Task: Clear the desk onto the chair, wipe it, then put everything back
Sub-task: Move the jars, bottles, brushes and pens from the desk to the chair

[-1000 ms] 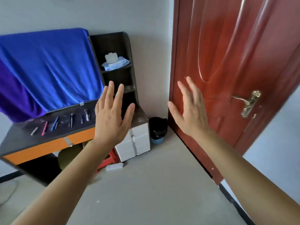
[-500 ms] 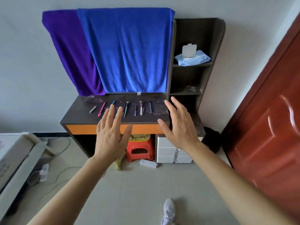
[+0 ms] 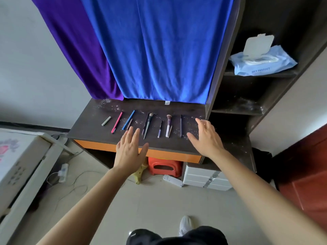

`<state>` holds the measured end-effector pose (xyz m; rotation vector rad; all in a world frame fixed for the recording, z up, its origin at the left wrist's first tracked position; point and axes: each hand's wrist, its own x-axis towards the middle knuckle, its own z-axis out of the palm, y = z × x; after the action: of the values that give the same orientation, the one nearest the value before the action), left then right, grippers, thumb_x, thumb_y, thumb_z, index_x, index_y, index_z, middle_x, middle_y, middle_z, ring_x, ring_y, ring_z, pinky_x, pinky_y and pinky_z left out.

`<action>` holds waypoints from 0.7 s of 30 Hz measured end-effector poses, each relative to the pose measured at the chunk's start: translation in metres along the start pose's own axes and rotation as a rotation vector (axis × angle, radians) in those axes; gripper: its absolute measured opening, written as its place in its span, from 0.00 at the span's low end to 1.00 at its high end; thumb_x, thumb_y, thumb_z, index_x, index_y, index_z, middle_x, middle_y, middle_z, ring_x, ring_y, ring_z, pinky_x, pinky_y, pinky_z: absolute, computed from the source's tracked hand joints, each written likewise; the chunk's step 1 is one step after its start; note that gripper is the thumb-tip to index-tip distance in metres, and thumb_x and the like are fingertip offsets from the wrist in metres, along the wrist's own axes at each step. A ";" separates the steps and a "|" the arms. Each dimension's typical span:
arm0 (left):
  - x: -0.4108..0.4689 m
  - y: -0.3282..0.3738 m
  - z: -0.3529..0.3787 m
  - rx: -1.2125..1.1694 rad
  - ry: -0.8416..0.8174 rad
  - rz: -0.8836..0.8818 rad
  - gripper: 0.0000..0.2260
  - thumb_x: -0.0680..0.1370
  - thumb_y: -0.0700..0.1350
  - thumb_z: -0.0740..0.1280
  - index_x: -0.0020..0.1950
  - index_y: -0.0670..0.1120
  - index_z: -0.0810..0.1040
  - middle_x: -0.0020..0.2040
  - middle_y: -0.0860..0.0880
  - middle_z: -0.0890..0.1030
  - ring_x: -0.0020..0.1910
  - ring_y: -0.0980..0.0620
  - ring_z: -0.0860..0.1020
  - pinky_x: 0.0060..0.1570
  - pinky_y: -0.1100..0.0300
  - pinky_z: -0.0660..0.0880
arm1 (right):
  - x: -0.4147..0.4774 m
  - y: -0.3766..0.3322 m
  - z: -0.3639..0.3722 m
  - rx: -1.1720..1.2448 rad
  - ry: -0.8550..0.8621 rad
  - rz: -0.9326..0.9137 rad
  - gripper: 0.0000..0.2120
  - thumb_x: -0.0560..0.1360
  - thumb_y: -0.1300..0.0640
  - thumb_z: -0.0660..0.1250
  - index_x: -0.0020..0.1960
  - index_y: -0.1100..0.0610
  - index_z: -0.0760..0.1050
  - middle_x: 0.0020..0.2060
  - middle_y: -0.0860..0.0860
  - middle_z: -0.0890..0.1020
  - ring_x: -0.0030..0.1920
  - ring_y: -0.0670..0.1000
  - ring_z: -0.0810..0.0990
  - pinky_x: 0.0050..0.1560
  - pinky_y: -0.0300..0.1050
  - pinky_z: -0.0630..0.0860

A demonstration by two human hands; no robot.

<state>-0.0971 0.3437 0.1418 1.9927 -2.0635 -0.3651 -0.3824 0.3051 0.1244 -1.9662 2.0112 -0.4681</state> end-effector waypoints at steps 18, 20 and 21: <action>0.196 -0.078 0.092 0.025 -0.404 -0.004 0.26 0.80 0.57 0.61 0.76 0.48 0.64 0.74 0.46 0.67 0.72 0.44 0.66 0.67 0.48 0.67 | 0.127 -0.012 0.107 -0.050 -0.314 0.319 0.33 0.79 0.39 0.61 0.78 0.51 0.58 0.71 0.54 0.68 0.69 0.59 0.71 0.61 0.54 0.72; 0.215 -0.086 0.101 0.021 -0.412 -0.054 0.23 0.79 0.56 0.62 0.71 0.47 0.67 0.68 0.46 0.72 0.67 0.44 0.70 0.62 0.49 0.70 | 0.141 -0.020 0.122 -0.047 -0.327 0.365 0.32 0.78 0.39 0.61 0.78 0.49 0.58 0.70 0.54 0.69 0.66 0.60 0.74 0.57 0.54 0.74; 0.224 -0.091 0.105 0.026 -0.423 -0.064 0.22 0.79 0.57 0.62 0.69 0.47 0.68 0.66 0.46 0.73 0.66 0.44 0.70 0.61 0.49 0.71 | 0.146 -0.025 0.129 -0.041 -0.333 0.397 0.32 0.78 0.39 0.61 0.78 0.49 0.58 0.70 0.54 0.69 0.65 0.60 0.75 0.55 0.54 0.74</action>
<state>-0.0563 0.1179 0.0130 2.1459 -2.2498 -0.8414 -0.3093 0.1552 0.0205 -1.4857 2.1201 -0.0062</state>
